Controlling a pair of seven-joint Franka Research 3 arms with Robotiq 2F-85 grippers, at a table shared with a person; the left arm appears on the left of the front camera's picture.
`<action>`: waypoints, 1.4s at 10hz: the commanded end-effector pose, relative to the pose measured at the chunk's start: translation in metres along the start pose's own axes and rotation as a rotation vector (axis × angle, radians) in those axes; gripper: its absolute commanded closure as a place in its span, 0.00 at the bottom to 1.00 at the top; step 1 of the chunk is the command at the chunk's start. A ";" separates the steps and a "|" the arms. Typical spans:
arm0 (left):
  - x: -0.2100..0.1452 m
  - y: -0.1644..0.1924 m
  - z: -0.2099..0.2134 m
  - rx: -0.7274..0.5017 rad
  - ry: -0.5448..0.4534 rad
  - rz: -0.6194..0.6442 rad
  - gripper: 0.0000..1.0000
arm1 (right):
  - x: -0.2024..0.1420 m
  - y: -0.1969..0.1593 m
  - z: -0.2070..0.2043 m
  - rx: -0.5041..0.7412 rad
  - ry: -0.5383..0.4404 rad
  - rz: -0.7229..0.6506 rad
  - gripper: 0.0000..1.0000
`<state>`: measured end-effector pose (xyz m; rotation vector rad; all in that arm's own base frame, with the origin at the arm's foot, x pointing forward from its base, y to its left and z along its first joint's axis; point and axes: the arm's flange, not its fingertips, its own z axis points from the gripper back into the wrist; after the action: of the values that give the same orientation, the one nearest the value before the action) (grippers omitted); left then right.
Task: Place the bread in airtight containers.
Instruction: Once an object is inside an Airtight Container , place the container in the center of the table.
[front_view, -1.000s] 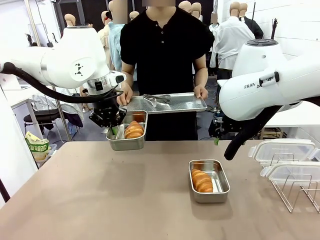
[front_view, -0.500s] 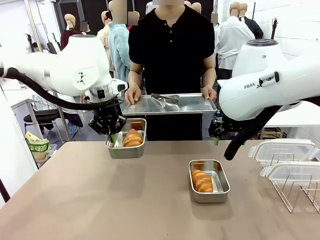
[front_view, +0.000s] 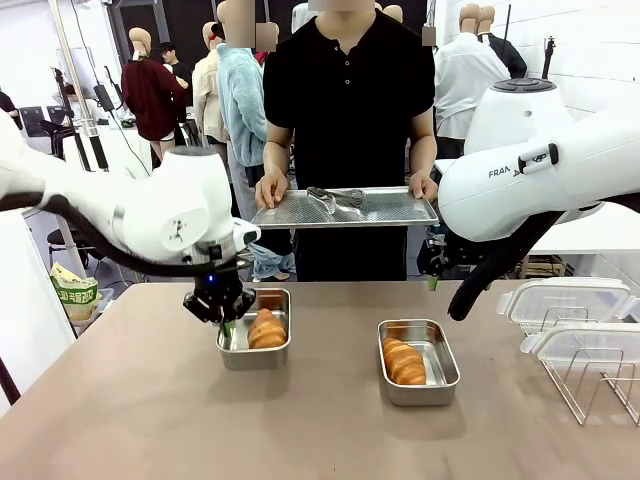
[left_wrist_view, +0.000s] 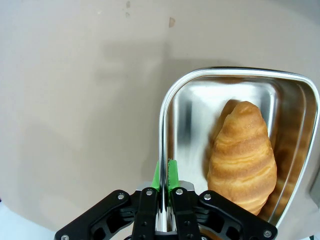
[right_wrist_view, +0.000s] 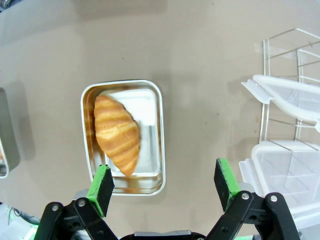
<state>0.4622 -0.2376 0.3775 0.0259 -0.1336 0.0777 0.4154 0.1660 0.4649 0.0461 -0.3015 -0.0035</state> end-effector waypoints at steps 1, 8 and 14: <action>0.005 0.007 -0.012 -0.050 -0.030 -0.028 1.00 | -0.002 0.000 -0.002 0.000 0.005 -0.001 0.00; 0.007 0.004 -0.048 -0.085 0.020 -0.061 1.00 | -0.002 0.000 -0.002 0.000 0.005 -0.001 0.00; 0.006 0.009 -0.048 -0.081 0.039 -0.019 0.05 | -0.002 0.000 -0.002 0.000 0.005 -0.001 0.00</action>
<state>0.4740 -0.2278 0.3273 -0.0506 -0.1002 0.0565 0.4154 0.1660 0.4648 0.0460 -0.3012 -0.0035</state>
